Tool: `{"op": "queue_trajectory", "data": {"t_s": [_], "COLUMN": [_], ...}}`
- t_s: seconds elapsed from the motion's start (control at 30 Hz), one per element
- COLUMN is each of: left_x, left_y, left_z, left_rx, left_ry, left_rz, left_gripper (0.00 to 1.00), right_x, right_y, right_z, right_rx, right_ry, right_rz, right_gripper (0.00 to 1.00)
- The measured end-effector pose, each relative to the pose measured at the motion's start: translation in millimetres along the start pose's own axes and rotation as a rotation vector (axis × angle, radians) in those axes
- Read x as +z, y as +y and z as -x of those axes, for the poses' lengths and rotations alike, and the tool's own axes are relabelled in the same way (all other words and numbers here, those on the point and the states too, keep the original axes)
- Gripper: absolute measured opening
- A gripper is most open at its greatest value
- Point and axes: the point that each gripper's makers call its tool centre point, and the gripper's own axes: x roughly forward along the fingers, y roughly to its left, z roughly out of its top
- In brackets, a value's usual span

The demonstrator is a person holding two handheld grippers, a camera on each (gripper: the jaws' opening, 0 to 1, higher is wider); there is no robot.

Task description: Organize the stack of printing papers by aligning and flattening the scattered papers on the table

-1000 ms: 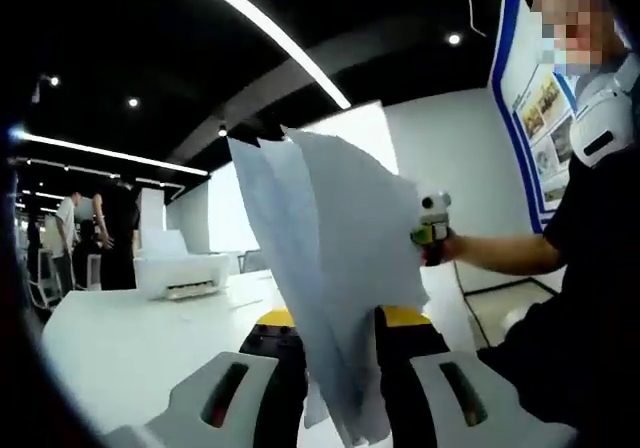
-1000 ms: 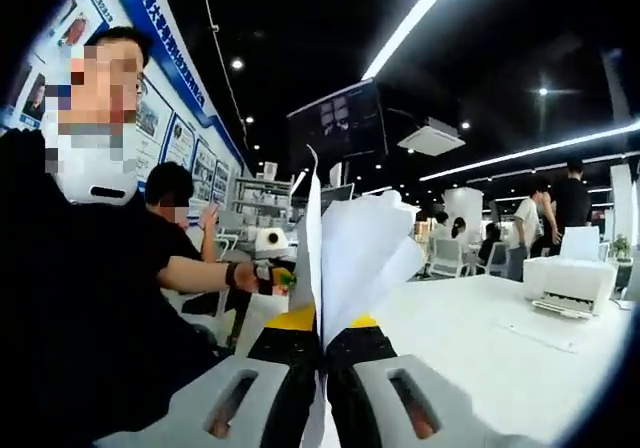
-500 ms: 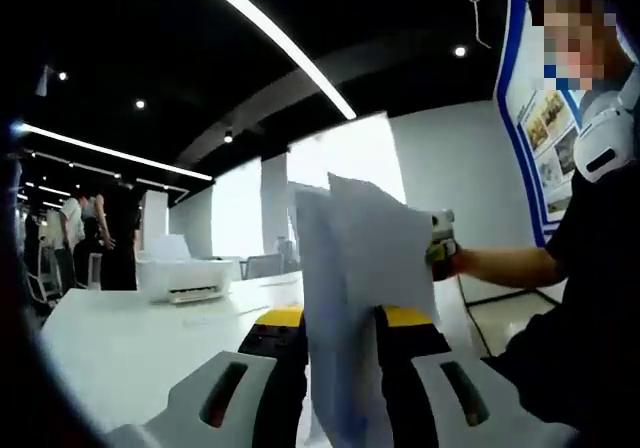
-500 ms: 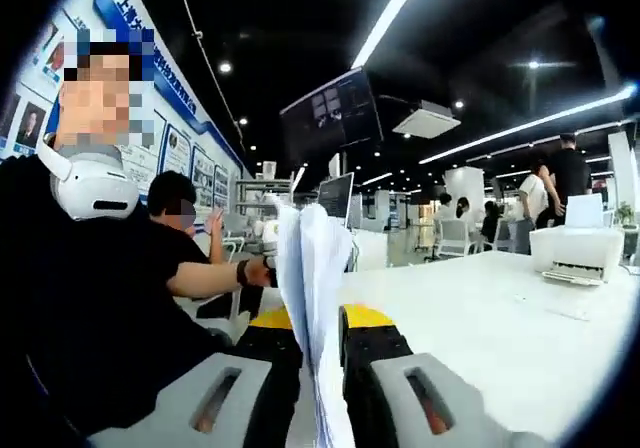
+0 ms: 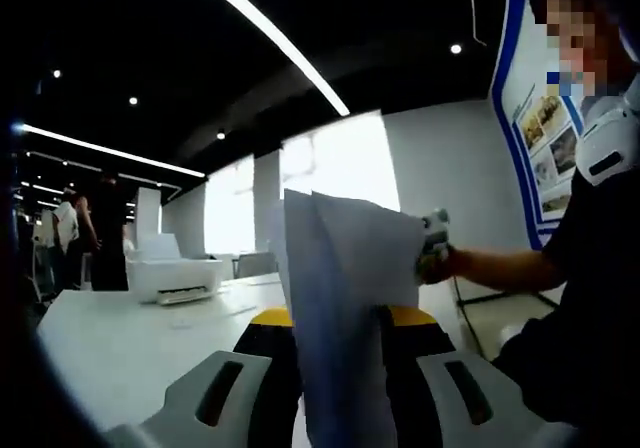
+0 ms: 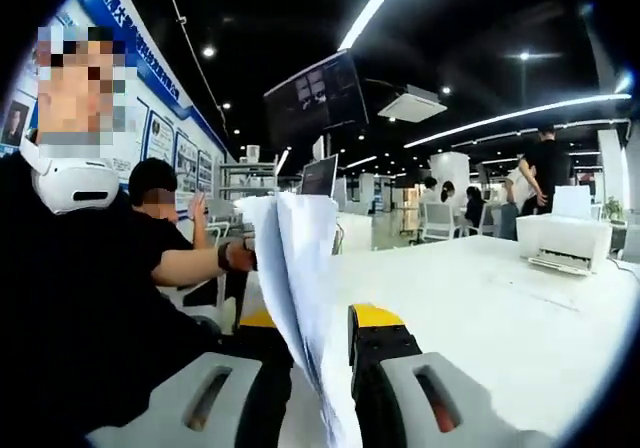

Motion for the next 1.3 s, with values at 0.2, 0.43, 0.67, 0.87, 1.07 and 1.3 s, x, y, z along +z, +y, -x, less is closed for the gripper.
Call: {"op": "queue_trajectory", "data": {"t_s": [0.2, 0.43, 0.67, 0.87, 1.07, 1.3], "left_x": [-0.8, 3.8, 0.2, 2.5, 4.0, 1.0], "left_y": [4.4, 10.5, 1.1, -0.5, -0.9, 3.9], "left_z": [1, 8, 1, -2, -7, -8], "left_rx": [0.022, 0.034, 0.016, 0.013, 0.028, 0.048], "left_ry": [0.03, 0.015, 0.02, 0.012, 0.012, 0.035], "left_rz": [-0.022, 0.001, -0.009, -0.001, -0.001, 0.004], "left_gripper": [0.34, 0.35, 0.36, 0.36, 0.36, 0.36], "right_x": [0.3, 2.5, -3.6, 8.1, 23.0, 17.6], "right_y": [-12, -20, -23, -23, -23, -28], "right_z": [7, 26, 32, 30, 22, 27], "right_rx": [-0.043, -0.095, -0.257, -0.329, -0.363, -0.384], "right_ry": [-0.004, -0.035, -0.045, -0.078, -0.12, -0.087], "right_rz": [-0.013, -0.049, -0.046, -0.075, -0.089, -0.058], "right_gripper": [0.17, 0.18, 0.2, 0.2, 0.21, 0.16]}}
